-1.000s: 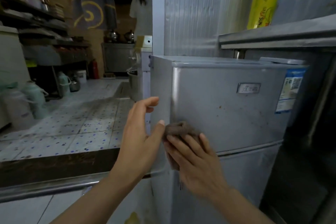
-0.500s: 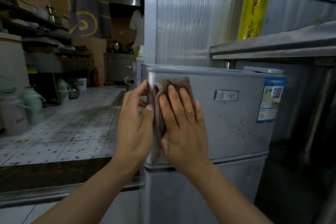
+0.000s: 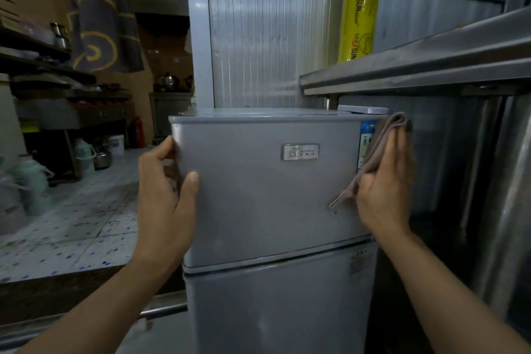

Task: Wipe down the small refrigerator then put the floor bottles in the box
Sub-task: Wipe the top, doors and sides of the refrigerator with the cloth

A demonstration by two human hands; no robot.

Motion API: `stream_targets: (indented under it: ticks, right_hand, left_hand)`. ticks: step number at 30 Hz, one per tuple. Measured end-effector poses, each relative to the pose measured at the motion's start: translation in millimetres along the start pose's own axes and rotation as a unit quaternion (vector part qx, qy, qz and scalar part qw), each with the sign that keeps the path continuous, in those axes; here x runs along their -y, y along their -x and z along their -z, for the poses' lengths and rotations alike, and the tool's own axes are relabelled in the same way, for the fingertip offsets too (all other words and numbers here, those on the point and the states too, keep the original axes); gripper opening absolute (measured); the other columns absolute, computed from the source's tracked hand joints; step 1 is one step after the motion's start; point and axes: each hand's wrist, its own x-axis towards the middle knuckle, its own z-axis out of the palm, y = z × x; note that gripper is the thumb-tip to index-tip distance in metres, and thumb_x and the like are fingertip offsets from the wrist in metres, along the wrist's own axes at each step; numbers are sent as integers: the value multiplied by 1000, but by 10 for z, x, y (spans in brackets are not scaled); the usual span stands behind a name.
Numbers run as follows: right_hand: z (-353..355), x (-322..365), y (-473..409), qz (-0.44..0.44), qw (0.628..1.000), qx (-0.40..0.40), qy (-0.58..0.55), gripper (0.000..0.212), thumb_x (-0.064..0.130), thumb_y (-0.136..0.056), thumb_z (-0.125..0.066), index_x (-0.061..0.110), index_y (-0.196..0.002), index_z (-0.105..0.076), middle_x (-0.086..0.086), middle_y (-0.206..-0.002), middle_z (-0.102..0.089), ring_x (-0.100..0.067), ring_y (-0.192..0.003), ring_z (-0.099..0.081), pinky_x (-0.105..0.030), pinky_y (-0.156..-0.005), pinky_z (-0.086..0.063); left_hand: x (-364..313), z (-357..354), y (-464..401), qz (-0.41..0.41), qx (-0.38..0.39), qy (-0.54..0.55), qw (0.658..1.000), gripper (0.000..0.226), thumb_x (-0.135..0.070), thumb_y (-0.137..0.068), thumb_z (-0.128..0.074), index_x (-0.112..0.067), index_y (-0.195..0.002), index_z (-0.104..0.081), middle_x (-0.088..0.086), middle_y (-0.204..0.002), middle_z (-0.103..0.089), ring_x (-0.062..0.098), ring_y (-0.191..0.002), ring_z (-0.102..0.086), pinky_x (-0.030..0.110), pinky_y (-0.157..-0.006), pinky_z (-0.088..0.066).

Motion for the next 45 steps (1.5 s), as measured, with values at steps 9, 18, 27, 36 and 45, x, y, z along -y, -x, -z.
stream_targets:
  ticks: [9, 18, 27, 36, 45]
  right_hand:
    - [-228, 107, 691, 28, 999, 18, -20, 73, 17, -84, -29, 15, -149, 5, -2, -157, 7, -22, -146, 3, -44, -118, -7]
    - [-202, 372, 518, -44, 999, -7, -30, 78, 13, -84, -36, 12, -150, 5, -8, -160, 5, -22, -146, 8, -50, -120, -6]
    - [-593, 1294, 1403, 258, 964, 53, -29, 76, 26, -81, -44, 16, -149, -12, 0, -157, -13, -21, -147, -4, -41, -119, -4]
    - [-234, 223, 777, -42, 999, 10, -1, 84, -1, -84, -51, 9, -150, 0, -13, -159, -4, -25, -147, -2, -49, -120, -8]
    - [-387, 295, 1200, 160, 985, 54, 44, 75, 29, -83, -36, 5, -148, -6, -14, -156, -9, -32, -144, -9, -42, -119, -6]
  left_hand:
    - [2, -22, 23, 1, -6, -2, 1000, 51, -15, -94, -49, -19, -140, -29, -14, -129, -35, 0, -105, -42, 20, -86, -40]
    - [174, 110, 187, -8, 39, -30, 999, 42, -19, -97, -44, -30, -137, -37, -15, -112, -38, -11, -92, -45, 11, -73, -38]
    - [207, 99, 255, -8, 48, -30, 998, 45, -26, -93, -42, -31, -137, -37, -12, -114, -42, -15, -90, -44, 14, -72, -37]
    - [149, 44, 319, 25, 33, -33, 999, 48, -22, -97, -38, -37, -142, -29, -13, -123, -37, 1, -98, -45, 26, -86, -37]
    - [110, -28, 361, 24, -3, -61, 998, 46, -16, -98, -38, -25, -143, -32, 2, -125, -42, -4, -95, -35, 30, -85, -33]
